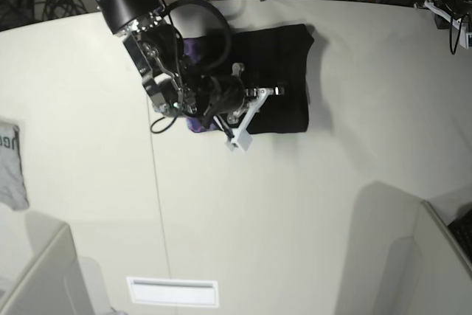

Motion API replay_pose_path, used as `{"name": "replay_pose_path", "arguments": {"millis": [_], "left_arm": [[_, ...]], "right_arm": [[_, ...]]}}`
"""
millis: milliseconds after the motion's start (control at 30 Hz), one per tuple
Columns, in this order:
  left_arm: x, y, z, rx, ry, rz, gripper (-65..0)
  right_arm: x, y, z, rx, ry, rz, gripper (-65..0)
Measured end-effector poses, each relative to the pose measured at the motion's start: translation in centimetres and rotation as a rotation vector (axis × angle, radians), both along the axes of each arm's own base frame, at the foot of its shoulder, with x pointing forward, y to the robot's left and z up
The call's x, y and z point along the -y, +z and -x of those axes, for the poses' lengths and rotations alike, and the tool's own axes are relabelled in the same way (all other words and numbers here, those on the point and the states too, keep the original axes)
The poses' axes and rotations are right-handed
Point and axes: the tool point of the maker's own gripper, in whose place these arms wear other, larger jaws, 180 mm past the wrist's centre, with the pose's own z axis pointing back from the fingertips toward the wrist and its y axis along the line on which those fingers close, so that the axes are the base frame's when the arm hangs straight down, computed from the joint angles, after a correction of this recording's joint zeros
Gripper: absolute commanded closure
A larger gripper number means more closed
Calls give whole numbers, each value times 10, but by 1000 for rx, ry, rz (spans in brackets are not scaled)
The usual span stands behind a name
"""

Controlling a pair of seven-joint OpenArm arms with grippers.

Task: Fold the T-shirt properly
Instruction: 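Press the folded end down with the right gripper, then release, then grasp the folded bundle edge with the left gripper and lift it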

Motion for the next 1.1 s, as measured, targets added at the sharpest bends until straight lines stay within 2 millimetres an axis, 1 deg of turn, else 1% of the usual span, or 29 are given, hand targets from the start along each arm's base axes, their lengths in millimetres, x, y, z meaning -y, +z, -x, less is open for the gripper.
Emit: {"name": "replay_pose_path", "arguments": {"millis": [67,100,133,167,200,233,267,333,400,467,533,567,633,667,700,733,833,900,1000,1033,1100], "left_arm": [[0,0,-1,3,-2,1,0],[2,-1,-2,1,-6,5,0],[6,-4,-3,-9,-22,12,0],[14,-8,-6,-21,-48,24,0],[22,-13,-9,-29,-77,40,0],[33,-15,-13,-35,-107,51,0],[44,-15,-18,-25,-135,60,0],[67,-9,-30,13,-187,69,0],[94,-7,-38,34,-230,92,0],[123,-3,-50,79,-272,129,-2],[152,-2,-66,144,-296,223,-219],[161,-2,-71,174,-298,270,-319],[177,-3,-81,224,-303,374,-515],[184,-4,-84,240,-300,422,-586],[191,-7,-85,252,-294,469,-632],[199,-8,-90,267,-290,519,-650],[219,-13,-106,304,-297,628,-650],[234,-16,-115,312,-307,686,-650],[256,-19,-117,332,-284,790,-650],[262,-21,-115,320,-286,808,-650],[263,-12,-119,354,-290,832,-650]], "right_arm": [[-13,2,-7,-7,-8,-19,0],[-24,8,-9,-8,-4,-42,0],[-37,17,-11,30,28,-77,0],[-49,29,-12,72,68,-124,0],[-55,41,-14,112,90,-157,0],[-58,52,-16,156,100,-181,0],[-55,59,-19,185,99,-187,0],[-33,63,-27,220,71,-161,0],[0,56,-35,220,-19,-115,0],[31,50,-37,211,-90,-86,0],[65,50,-40,221,-180,-68,0],[83,50,-42,231,-221,-55,0],[124,49,-44,262,-286,14,0],[141,49,-43,273,-300,48,0],[152,48,-40,282,-306,73,0],[159,46,-36,280,-304,93,0],[167,34,-22,244,-286,125,0],[172,29,-17,231,-282,143,0],[175,25,-12,222,-282,155,0],[175,25,-11,219,-281,155,0],[175,24,-9,211,-278,153,0]]}}
